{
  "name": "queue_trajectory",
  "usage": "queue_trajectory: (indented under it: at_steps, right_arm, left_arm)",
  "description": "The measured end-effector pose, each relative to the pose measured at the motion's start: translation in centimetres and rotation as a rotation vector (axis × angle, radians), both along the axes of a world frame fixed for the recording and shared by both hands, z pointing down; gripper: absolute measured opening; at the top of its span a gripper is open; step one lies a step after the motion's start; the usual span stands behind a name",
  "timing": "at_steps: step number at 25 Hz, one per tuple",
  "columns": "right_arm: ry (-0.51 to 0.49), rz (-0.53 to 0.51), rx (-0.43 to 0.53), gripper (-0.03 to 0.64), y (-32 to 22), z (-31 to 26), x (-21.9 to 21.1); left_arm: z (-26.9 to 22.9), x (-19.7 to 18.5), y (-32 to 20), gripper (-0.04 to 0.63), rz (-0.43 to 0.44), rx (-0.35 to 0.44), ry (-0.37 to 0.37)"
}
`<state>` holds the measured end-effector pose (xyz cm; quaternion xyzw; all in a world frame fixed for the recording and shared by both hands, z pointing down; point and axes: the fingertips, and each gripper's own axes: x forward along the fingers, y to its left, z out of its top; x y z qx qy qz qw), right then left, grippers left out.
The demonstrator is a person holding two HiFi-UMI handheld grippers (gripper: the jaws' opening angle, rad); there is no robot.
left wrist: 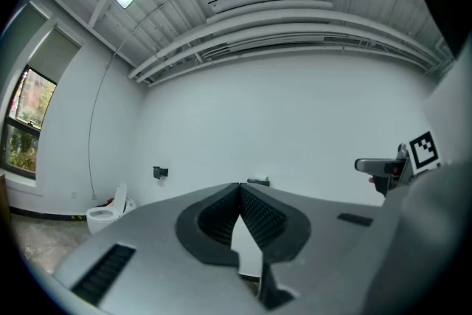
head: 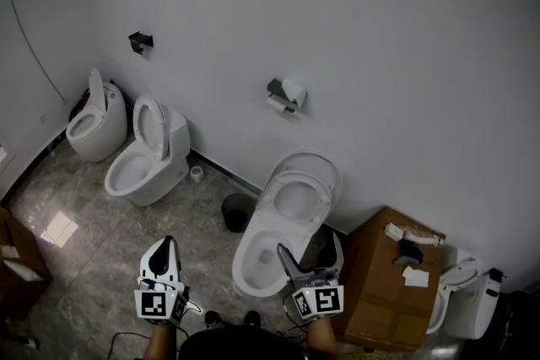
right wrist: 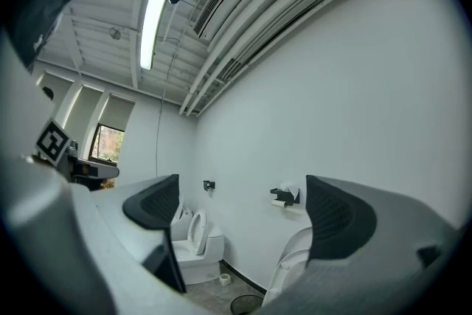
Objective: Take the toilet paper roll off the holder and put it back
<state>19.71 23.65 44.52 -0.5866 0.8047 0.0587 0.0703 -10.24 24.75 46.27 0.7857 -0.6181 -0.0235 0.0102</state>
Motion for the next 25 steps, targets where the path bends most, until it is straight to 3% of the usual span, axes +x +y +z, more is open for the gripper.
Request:
queue_trajectory:
  at_steps: [7,18,25]
  right_arm:
    - [-0.002,0.008,0.010,0.554,0.1,-0.1,0.1]
    - [0.004,0.006,0.004,0.555,0.1,-0.6,-0.8]
    - [0.011,0.000,0.002,0.555,0.1,-0.8,-3.5]
  left_arm:
    - [0.0,0.0,0.1,0.003,0.001,0.000,0.005]
    - [-0.3,-0.8,0.2,0.003,0.001,0.000,0.000]
    - [-0.2,-3.7,1.1,0.003,-0.013,-0.014,0.012]
